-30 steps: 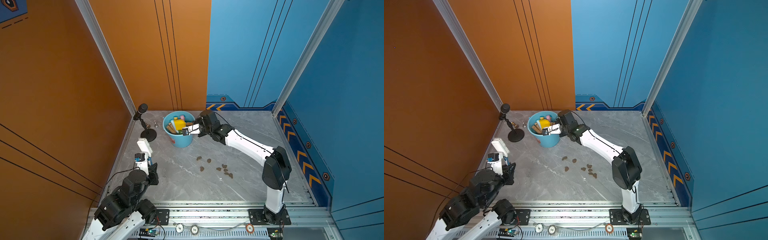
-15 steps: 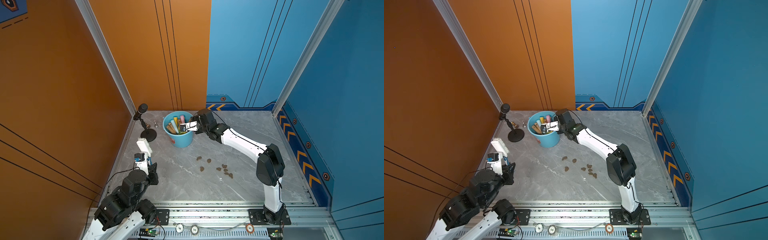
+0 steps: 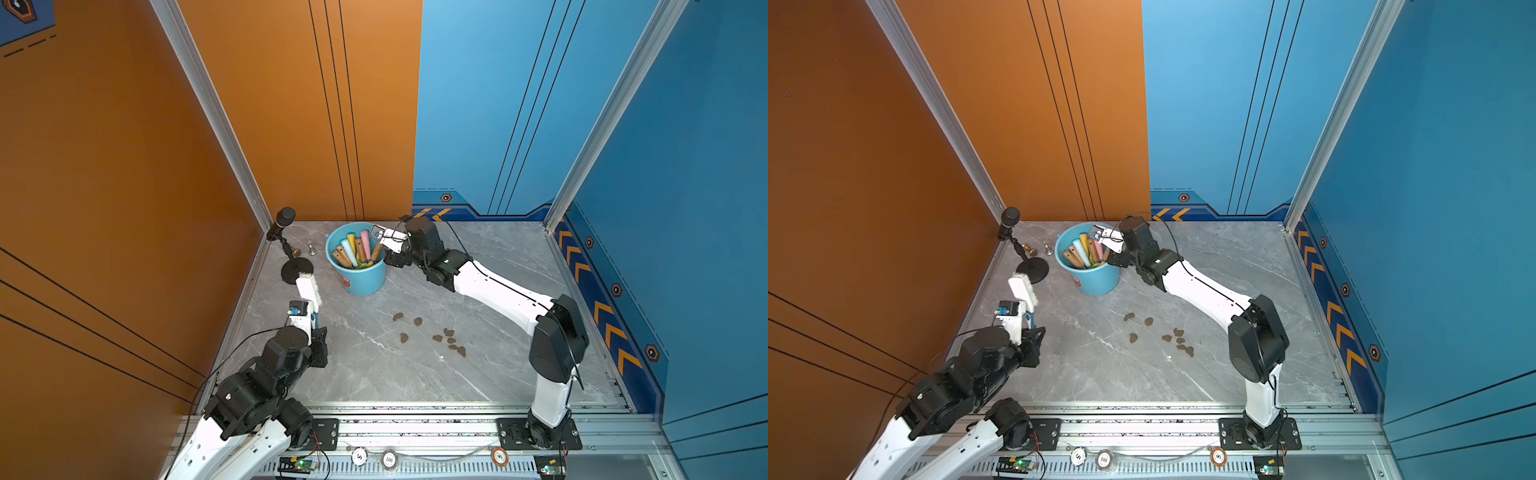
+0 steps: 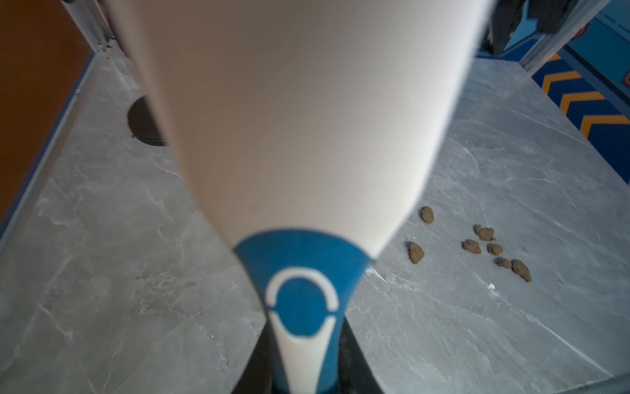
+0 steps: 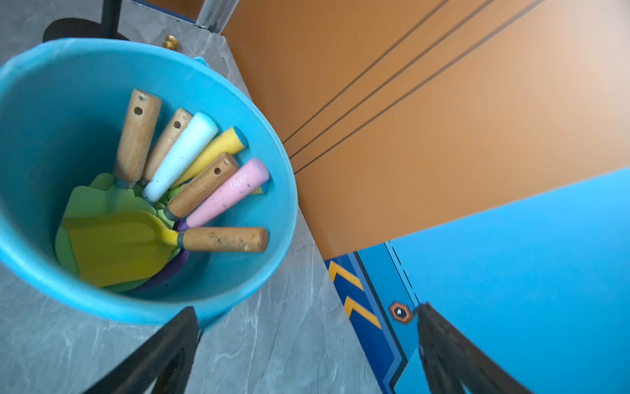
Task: Brush the soil off the hand trowel and place it into the bucket
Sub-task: Place the brush at the center of the board.
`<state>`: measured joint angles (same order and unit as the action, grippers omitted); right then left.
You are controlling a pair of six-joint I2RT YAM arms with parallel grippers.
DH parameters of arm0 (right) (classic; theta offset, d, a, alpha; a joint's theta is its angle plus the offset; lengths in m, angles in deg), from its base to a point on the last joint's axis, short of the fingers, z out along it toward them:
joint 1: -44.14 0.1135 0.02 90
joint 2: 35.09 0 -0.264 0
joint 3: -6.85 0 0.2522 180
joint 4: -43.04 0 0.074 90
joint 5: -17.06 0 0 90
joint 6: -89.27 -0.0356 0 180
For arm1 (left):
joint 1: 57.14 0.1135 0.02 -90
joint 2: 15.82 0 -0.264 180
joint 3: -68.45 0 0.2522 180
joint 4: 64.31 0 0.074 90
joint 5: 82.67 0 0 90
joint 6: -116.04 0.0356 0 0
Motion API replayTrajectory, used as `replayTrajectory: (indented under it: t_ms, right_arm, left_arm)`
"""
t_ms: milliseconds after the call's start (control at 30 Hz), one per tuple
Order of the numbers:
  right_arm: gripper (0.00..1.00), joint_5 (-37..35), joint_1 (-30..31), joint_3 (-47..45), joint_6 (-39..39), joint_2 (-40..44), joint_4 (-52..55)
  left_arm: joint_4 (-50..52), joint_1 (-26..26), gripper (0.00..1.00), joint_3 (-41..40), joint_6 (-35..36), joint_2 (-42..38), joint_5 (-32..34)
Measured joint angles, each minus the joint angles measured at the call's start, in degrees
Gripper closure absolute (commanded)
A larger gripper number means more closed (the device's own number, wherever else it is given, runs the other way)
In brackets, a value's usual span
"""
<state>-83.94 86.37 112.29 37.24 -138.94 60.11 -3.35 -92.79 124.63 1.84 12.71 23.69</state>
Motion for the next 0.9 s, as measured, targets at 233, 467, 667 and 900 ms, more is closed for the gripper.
replayTrajectory:
  t_ms: [233,467,667,900]
  right_arm:
    - [0.00,0.6,-4.5,-8.2,-21.3,16.5,2.8]
    - [0.00,2.6,-5.6,-24.1,-33.8,32.4,6.7]
    - [0.01,2.1,-5.5,-36.2,-45.4,43.3,9.9]
    - [0.00,-0.3,-5.5,-43.5,-52.0,54.1,11.6]
  left_arm:
    - [-0.8,-6.6,1.00,0.1,-0.4,16.6,-8.0]
    - [-2.3,-16.2,1.00,-0.2,-7.2,29.2,-8.7]
    - [-8.9,-16.5,1.00,-4.6,-13.0,33.6,-9.4]
    - [-15.2,-15.3,0.99,-5.4,-16.0,40.4,-12.6]
